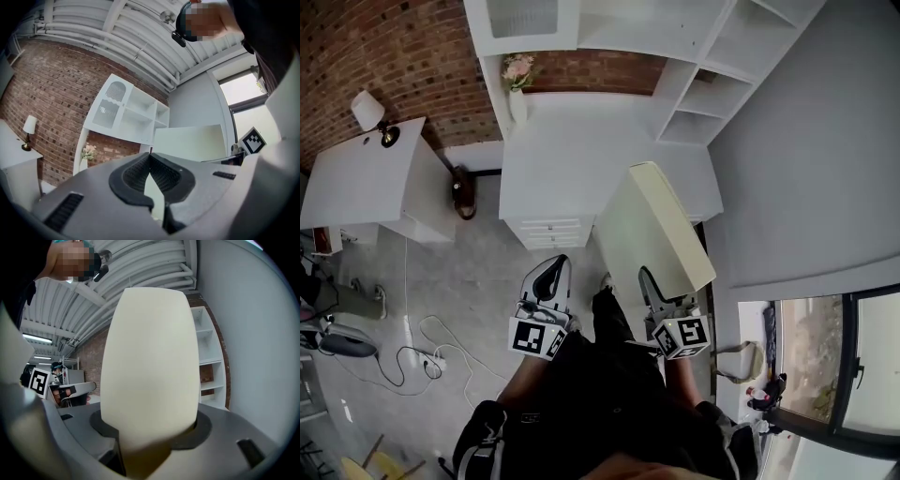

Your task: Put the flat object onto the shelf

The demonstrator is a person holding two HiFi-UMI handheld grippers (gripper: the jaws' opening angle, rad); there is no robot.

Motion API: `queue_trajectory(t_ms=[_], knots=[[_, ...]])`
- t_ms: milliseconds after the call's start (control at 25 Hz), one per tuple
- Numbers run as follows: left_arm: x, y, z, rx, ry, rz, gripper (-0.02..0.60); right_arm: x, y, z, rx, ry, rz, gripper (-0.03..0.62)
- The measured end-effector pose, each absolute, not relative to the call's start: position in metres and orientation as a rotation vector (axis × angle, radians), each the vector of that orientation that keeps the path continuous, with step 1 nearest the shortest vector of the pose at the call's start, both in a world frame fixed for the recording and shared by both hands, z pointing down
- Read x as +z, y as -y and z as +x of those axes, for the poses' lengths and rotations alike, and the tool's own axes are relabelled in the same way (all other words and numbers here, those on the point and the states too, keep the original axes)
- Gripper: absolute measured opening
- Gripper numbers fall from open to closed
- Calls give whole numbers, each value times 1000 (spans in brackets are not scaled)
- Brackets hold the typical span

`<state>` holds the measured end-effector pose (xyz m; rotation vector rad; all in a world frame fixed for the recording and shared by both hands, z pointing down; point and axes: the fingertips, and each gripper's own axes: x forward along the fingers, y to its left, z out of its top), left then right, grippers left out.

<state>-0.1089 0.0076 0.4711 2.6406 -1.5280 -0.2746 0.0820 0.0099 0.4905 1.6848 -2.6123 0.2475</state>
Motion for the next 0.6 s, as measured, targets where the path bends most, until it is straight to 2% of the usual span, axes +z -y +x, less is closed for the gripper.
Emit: queue_trajectory(t_ms=[600], knots=[[447, 167, -96, -264, 1668, 2635, 9, 475, 182, 88, 200, 2749, 1553, 278]])
